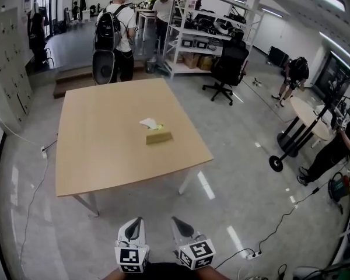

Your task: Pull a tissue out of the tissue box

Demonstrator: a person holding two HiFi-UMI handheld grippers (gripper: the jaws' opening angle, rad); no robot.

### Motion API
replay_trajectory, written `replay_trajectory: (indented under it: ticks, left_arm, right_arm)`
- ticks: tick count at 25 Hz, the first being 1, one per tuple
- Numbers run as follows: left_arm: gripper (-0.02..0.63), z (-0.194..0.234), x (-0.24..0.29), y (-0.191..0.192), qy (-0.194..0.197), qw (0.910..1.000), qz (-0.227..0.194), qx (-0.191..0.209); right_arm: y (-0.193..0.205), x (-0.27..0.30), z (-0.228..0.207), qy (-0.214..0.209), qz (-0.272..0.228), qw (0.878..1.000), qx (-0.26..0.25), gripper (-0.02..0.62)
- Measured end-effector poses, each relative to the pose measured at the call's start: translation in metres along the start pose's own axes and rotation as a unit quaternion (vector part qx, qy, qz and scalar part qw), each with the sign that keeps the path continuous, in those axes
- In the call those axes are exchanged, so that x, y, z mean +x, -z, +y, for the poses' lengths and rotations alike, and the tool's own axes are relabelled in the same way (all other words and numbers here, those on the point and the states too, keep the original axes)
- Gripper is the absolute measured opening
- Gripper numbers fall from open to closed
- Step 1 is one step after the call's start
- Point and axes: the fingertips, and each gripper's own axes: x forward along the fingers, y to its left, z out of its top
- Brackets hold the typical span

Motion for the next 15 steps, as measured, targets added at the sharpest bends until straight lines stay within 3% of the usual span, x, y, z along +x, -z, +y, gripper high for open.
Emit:
replay_trajectory:
  ticks: [6, 15]
  left_arm:
    - [0.018, 0.015, 0.01, 0.003, 0.026, 0.9996, -0.006, -0.002]
    - [0.018, 0.039, 0.02, 0.005, 0.023, 0.9993, -0.017, -0.023]
  right_arm:
    - [-0.002, 0.016, 0.006, 0.023, 0.007, 1.0, -0.014, -0.009]
    - [-0.004, 0.043, 0.024, 0.005, 0.027, 0.999, -0.041, -0.009]
